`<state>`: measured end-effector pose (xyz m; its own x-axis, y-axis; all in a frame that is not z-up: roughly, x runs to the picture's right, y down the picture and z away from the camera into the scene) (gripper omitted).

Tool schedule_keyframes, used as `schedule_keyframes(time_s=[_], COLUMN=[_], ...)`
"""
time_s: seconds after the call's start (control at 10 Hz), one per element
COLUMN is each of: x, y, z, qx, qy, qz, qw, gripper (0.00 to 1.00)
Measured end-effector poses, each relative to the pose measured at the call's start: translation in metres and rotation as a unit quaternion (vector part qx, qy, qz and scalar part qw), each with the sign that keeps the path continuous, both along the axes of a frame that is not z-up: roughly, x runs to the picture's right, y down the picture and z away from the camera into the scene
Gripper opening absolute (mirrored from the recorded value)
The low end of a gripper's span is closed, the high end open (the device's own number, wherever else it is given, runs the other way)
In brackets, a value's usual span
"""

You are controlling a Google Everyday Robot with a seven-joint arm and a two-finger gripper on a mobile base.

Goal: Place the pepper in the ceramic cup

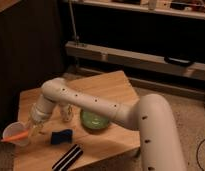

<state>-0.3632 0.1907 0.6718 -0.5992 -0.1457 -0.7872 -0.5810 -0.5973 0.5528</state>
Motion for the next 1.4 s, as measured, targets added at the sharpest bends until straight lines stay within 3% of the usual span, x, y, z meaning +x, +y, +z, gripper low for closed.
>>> schedule_keyframes(time_s=[0.3, 0.5, 0.8, 1.2, 1.4], x=[0.001, 0.004, -0.001, -0.043, -0.054], y=[-0.018, -0.031, -0.030, -0.007, -0.008], z=[-0.016, -0.024, -0.020, -0.009, -0.014], qx=[0.048, 0.069, 0.061, 0.032, 0.053], qy=[0.005, 0.005, -0.006, -0.042, -0.055], qz=[-0.017, -0.008, -0.001, -0.025, -0.039], qw=[0.9987, 0.9975, 0.9981, 0.9983, 0.9964], gripper=[0.03, 0.03, 0.03, 0.03, 0.03])
